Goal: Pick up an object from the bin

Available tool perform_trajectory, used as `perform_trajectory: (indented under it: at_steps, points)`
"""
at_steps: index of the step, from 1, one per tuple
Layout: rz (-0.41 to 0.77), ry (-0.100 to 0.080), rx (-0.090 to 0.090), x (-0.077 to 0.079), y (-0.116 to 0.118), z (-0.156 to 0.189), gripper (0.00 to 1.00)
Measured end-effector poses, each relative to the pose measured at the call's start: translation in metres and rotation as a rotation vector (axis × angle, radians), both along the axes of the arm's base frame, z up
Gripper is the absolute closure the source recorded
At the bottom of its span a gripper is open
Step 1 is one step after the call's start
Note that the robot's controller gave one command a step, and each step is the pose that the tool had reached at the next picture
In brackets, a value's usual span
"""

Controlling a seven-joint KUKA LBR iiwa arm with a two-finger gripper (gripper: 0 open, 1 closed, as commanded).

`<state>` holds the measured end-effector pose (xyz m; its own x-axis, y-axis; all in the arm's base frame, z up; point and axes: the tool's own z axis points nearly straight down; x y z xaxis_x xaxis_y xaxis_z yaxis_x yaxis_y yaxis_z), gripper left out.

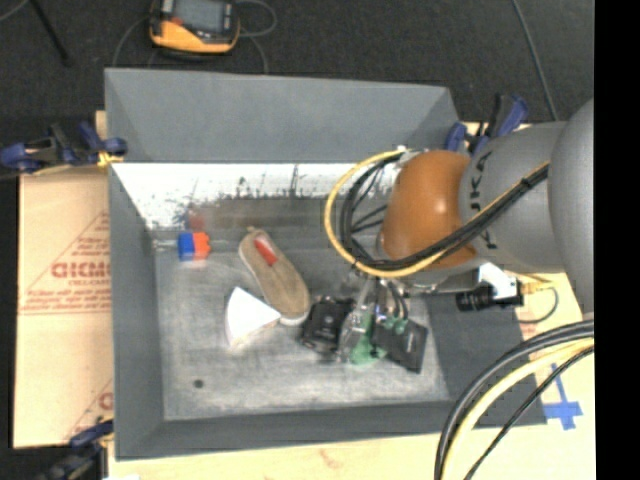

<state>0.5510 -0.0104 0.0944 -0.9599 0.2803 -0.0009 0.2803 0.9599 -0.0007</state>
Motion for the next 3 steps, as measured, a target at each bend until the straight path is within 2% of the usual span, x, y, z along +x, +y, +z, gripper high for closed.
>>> perform_trajectory:
  at_steps: [1, 3]
  points:
    - [0.168, -0.003, -0.004, 0.0176, -0.0031, -0.0172, 1.00]
    - [0.167, -0.005, -0.003, 0.0175, -0.0028, -0.0153, 1.00]
